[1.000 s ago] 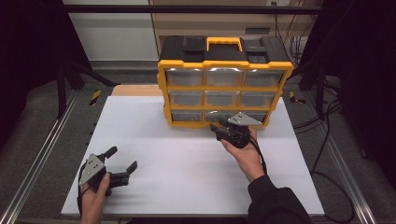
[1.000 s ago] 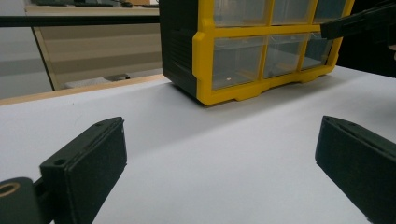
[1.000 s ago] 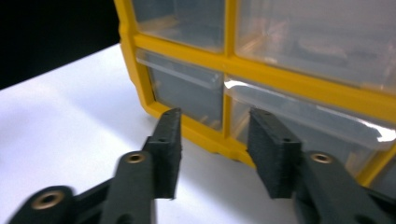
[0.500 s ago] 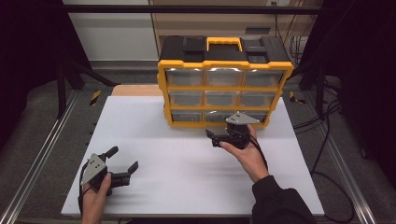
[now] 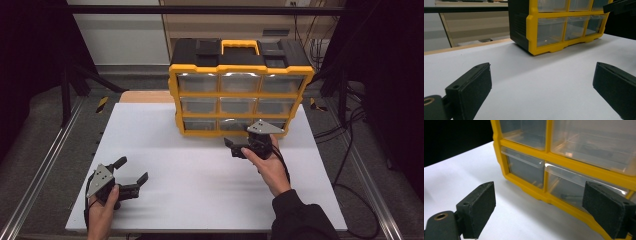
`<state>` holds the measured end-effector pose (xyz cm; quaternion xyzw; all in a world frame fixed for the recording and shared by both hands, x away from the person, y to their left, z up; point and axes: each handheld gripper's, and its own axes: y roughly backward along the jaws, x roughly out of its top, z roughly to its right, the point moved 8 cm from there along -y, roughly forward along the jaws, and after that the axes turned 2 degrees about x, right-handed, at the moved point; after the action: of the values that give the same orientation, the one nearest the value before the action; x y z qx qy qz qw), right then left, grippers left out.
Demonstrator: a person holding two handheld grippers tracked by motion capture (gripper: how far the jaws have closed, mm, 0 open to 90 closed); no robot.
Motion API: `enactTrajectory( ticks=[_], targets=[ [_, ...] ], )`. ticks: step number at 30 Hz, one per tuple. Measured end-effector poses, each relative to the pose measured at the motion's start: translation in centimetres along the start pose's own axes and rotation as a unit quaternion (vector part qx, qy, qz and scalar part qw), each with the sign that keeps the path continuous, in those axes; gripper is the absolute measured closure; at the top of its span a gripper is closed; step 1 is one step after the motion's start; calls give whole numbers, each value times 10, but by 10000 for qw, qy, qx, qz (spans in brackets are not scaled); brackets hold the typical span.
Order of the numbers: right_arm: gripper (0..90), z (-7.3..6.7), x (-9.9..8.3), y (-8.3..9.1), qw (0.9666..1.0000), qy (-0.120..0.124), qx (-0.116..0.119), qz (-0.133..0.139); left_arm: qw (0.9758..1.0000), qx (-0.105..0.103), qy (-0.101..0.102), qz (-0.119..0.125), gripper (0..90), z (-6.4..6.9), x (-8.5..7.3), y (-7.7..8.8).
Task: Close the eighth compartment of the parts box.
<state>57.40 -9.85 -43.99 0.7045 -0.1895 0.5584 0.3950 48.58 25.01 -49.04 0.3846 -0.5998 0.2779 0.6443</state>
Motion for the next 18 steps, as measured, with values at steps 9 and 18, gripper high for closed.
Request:
enactTrajectory(
  ticks=[9,18],
  targets=[
    [92,5,-1,4,10000,-33,-62,-26,10000,-4,61,32,17,-3,1,2],
    [78,6,0,8,9999,49,-147,14,10000,20,32,24,16,-3,1,3]
  ],
)
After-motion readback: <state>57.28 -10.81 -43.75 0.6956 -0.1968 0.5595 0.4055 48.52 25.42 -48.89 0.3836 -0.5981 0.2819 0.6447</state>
